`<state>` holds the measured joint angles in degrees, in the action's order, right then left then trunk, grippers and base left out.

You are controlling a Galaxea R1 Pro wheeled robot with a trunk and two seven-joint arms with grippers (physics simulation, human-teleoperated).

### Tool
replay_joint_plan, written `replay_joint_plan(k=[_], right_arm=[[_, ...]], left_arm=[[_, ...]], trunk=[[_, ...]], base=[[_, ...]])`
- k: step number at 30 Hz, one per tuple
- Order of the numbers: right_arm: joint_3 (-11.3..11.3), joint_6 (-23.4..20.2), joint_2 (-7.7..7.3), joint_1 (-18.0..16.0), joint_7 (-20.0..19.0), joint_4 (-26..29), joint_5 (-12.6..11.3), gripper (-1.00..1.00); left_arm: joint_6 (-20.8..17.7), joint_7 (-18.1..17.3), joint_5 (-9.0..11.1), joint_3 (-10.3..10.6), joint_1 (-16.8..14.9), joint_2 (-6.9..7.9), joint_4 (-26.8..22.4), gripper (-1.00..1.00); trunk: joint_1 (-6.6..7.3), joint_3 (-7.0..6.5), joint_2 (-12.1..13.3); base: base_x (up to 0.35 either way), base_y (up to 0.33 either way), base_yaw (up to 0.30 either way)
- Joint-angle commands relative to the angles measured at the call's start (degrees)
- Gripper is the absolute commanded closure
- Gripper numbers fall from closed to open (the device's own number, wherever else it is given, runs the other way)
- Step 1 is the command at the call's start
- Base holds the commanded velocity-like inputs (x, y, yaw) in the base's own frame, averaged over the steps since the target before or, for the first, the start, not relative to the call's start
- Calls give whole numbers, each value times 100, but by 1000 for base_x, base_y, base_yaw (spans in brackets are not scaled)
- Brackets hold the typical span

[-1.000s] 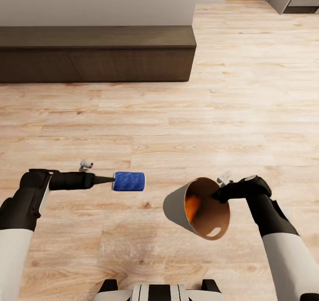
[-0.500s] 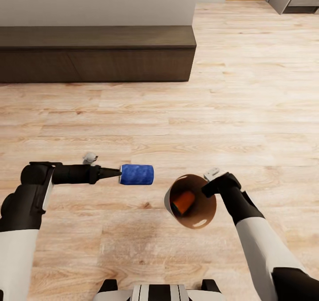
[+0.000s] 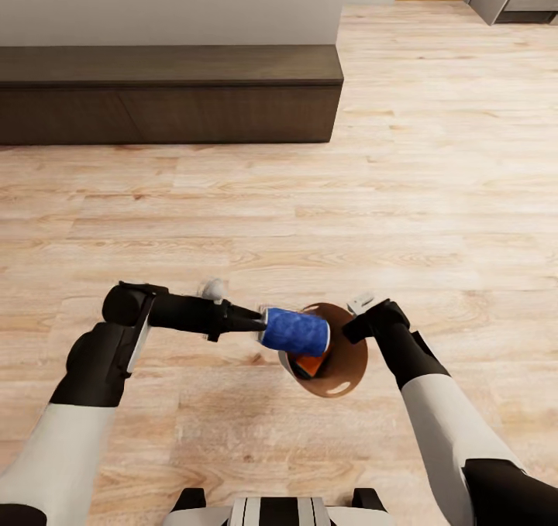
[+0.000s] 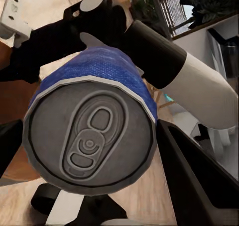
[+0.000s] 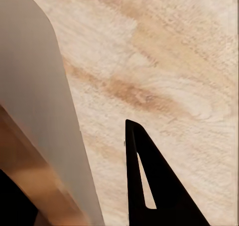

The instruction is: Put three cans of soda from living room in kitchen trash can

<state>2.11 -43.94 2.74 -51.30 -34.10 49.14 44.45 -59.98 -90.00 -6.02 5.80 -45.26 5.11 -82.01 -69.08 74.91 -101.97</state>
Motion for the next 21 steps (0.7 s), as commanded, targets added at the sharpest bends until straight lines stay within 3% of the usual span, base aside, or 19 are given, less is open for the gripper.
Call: replay_joint_plan(k=[1, 7, 9, 12, 13, 15, 17, 18, 21], right_arm=[[0, -35, 6, -1, -45, -4, -111, 100], [-7, -35, 33, -2, -44, -5, -101, 100], [-8, -35, 55, -3, -48, 2, -91, 100], [-32, -41, 147, -7, -51, 12, -78, 100], [-54, -42, 168, -10, -52, 13, -76, 100], [-211, -52, 224, -65, -52, 15, -73, 100], [-279, -108, 239, -93, -52, 15, -75, 100], [-346, -282, 254, -118, -52, 16, -79, 100], [-397, -462, 265, -135, -50, 16, -87, 100]], left_arm=[[-2, 0, -15, 54, 0, -33, 1, 100], [-2, 3, -111, 229, -5, -213, 5, 100], [-2, 134, -424, 246, -4, -266, 5, 100], [-2, 193, -996, 253, -1, -470, 6, 100], [-2, 198, -1098, 255, -1, -512, 5, 100], [-2, 211, -1567, 285, -1, -666, 3, 100], [-2, 214, -1841, 327, -1, -731, 2, 100], [-2, 215, -2234, 409, 0, -818, 1, 100], [-2, 217, -2711, 518, -2, -992, 1, 100]], trunk=[[0, 0, 0], [0, 0, 0], [0, 0, 0], [0, 0, 0], [0, 0, 0], [0, 0, 0], [0, 0, 0], [0, 0, 0], [0, 0, 0]], base=[[0, 0, 0], [0, 0, 0], [0, 0, 0], [0, 0, 0], [0, 0, 0], [0, 0, 0], [0, 0, 0], [0, 0, 0], [0, 0, 0]])
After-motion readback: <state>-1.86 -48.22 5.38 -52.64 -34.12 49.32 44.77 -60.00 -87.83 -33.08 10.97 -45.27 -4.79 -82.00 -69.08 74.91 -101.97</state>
